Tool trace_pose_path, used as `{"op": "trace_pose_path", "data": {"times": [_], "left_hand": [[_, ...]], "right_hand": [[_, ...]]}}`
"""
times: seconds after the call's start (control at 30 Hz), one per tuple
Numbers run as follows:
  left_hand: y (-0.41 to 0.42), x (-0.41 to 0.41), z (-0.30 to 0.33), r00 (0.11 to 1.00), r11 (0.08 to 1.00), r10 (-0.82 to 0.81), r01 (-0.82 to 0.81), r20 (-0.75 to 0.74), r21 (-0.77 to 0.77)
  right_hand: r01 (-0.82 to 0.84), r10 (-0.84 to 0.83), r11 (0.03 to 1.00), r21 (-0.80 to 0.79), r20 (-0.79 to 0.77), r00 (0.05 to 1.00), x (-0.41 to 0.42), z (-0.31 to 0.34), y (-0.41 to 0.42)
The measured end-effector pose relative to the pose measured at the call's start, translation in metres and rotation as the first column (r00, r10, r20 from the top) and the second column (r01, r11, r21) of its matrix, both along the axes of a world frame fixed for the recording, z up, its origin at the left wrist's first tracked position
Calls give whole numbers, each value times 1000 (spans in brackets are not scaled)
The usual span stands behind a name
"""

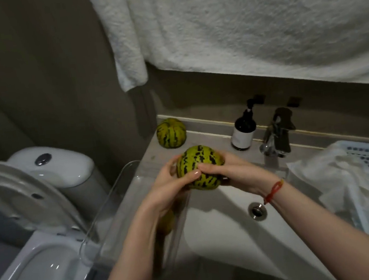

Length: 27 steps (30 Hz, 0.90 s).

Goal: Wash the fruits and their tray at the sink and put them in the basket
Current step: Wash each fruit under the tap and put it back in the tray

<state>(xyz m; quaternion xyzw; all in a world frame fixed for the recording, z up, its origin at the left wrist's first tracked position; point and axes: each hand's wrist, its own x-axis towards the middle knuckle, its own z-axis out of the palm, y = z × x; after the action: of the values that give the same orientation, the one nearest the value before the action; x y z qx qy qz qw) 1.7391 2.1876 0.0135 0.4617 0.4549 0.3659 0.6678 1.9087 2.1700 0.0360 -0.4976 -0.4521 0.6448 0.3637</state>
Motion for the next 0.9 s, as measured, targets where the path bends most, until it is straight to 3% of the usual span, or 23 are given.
{"op": "trace_pose_path", "data": {"times": [0.17, 0.3, 0.53, 0.9], "left_hand": [[18, -83, -2, 992, 977, 68, -44, -110, 210], [28, -123, -20, 931, 962, 143, -51, -336, 269], [35, -126, -48, 727, 937, 233, 10, -645, 350], [34, -112, -73, 554, 927, 306, 11, -774, 374]], "right_hand": [[-207, 132, 962, 178, 360, 924, -67, -1, 52], [-366, 161, 873, 321, 518, 840, -114, -26, 76], [-487, 129, 770, 413, 646, 752, -126, -65, 88], [-523, 97, 754, 396, 721, 686, -127, -90, 92]]}}
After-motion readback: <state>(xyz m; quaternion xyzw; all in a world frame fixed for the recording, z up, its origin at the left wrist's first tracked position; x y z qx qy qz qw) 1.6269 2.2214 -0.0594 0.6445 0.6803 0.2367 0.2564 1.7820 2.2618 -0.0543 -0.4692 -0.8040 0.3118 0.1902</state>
